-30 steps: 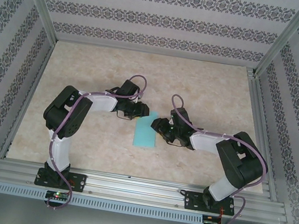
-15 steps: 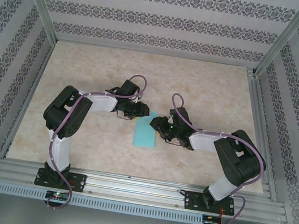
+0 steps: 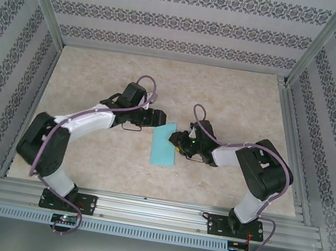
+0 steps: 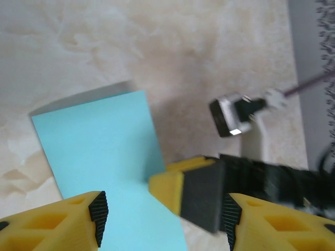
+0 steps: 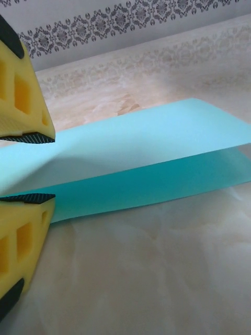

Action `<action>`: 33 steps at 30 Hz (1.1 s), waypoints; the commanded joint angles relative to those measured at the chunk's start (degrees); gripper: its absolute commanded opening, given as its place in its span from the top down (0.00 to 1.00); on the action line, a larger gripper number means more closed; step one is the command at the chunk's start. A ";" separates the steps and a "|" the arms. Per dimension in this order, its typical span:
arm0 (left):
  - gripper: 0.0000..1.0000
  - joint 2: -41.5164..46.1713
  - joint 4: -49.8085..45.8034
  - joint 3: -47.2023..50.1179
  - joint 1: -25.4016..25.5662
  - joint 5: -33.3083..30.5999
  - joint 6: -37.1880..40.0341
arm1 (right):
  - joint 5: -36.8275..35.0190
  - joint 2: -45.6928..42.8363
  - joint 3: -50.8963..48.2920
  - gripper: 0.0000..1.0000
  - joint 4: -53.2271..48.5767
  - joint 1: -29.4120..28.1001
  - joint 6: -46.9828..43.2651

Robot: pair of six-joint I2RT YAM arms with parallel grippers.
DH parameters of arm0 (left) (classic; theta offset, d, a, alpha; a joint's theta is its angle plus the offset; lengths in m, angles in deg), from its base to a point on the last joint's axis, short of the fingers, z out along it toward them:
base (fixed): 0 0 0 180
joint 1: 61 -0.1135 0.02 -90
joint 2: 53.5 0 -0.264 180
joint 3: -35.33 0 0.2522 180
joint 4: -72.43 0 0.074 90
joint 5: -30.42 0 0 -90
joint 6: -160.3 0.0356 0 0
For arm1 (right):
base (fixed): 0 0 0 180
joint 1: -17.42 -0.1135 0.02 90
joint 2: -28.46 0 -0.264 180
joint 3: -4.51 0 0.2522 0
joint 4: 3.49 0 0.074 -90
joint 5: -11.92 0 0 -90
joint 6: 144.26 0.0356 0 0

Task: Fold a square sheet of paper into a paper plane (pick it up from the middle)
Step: Third fold the triangle at the center of the table.

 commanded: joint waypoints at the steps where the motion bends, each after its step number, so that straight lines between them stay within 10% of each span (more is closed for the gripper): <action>1: 0.36 4.74 -4.09 5.05 2.60 -0.80 4.28 | 3.43 1.56 1.83 0.69 2.01 1.09 -1.81; 14: 0.32 13.81 -10.50 10.67 17.12 -12.21 11.95 | 8.73 6.24 6.89 0.80 1.06 3.52 -5.46; 33: 0.25 -5.20 -19.43 -1.53 40.15 -45.94 30.39 | 0.29 1.74 0.53 0.87 5.37 1.82 3.75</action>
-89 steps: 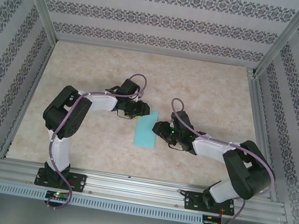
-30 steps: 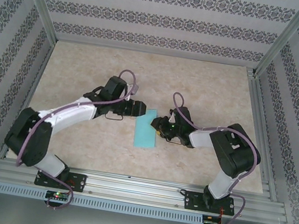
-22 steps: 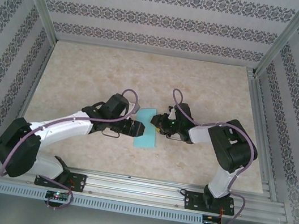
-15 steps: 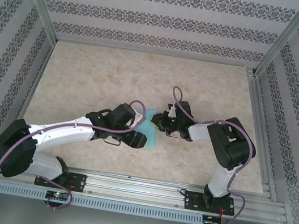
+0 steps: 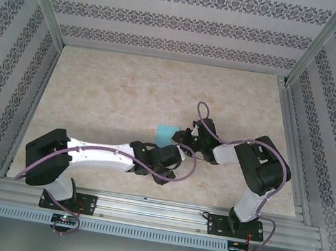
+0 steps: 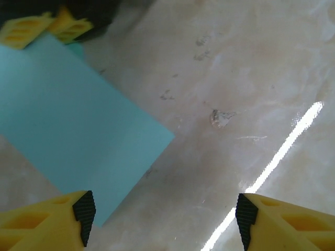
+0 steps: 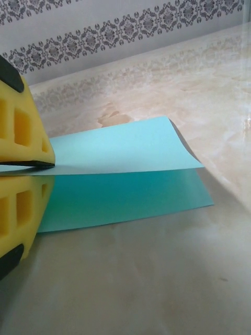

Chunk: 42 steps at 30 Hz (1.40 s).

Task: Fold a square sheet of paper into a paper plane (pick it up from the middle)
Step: Third fold the triangle at the center of the table.

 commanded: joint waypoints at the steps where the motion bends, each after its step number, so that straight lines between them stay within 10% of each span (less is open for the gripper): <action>1: 0.25 -2.82 -3.00 -1.55 2.57 -8.90 6.16 | -0.95 -0.46 -0.10 0.87 2.30 -0.39 1.25; 21: 0.29 -11.95 4.43 -4.29 4.84 -19.85 8.07 | 0.83 1.72 -0.32 0.85 4.95 -0.13 2.94; 35: 0.89 -9.96 5.04 -3.76 4.46 -19.24 6.28 | -1.35 -2.99 -0.32 0.77 -3.93 0.21 -1.85; 42: 1.00 -6.55 4.87 -2.76 2.23 -13.25 5.04 | -1.90 -5.48 0.03 0.76 -7.66 0.64 -4.12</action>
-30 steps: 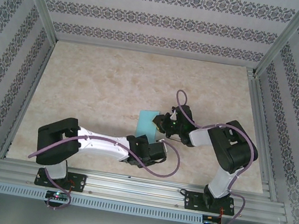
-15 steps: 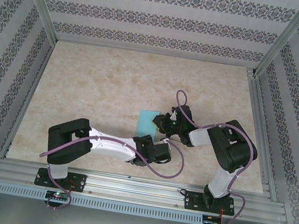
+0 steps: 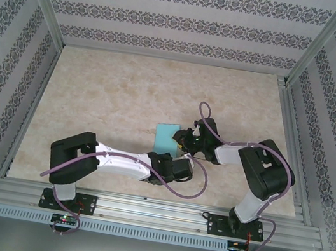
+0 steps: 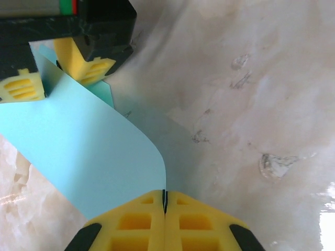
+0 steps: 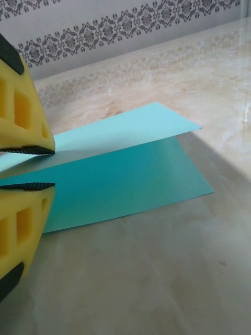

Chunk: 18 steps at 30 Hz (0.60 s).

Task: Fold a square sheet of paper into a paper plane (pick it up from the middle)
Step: Third fold the triangle at the center of the table.

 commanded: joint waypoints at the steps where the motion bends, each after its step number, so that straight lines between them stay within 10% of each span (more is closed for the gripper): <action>1: 1.00 3.38 0.36 0.87 -1.63 3.66 -1.48 | -1.02 -2.35 0.16 0.75 -2.91 0.58 -2.81; 18: 1.00 12.41 10.08 8.93 -21.34 45.18 -9.87 | -10.12 -16.86 2.31 0.61 -24.74 2.00 -15.22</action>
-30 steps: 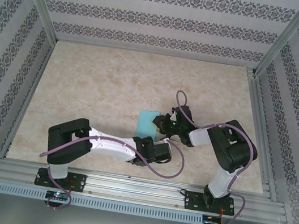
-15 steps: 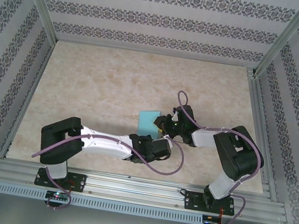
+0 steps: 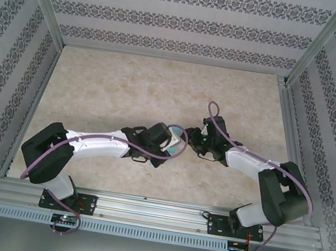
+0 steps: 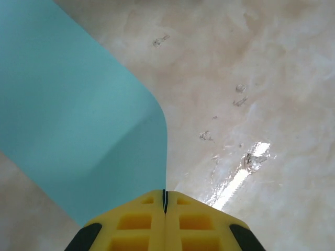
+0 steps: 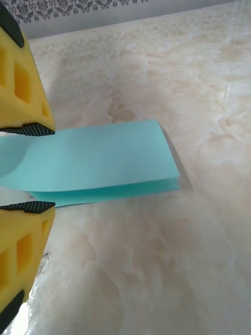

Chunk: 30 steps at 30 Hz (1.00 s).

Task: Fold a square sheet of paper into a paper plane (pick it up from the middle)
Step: Third fold the triangle at the center of the table.

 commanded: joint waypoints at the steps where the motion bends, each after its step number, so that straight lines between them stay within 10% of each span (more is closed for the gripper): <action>1: 1.00 1.37 5.14 1.72 -3.62 13.02 -3.97 | -2.07 -2.19 1.68 0.62 -5.19 0.42 -4.65; 11: 1.00 0.81 7.11 3.98 -10.37 24.39 -5.97 | 2.27 2.20 6.11 0.78 -5.16 -1.77 -7.94; 30: 1.00 -2.61 4.90 2.25 -11.39 27.03 -5.71 | 0.35 19.20 19.45 0.83 -14.66 -4.60 -15.35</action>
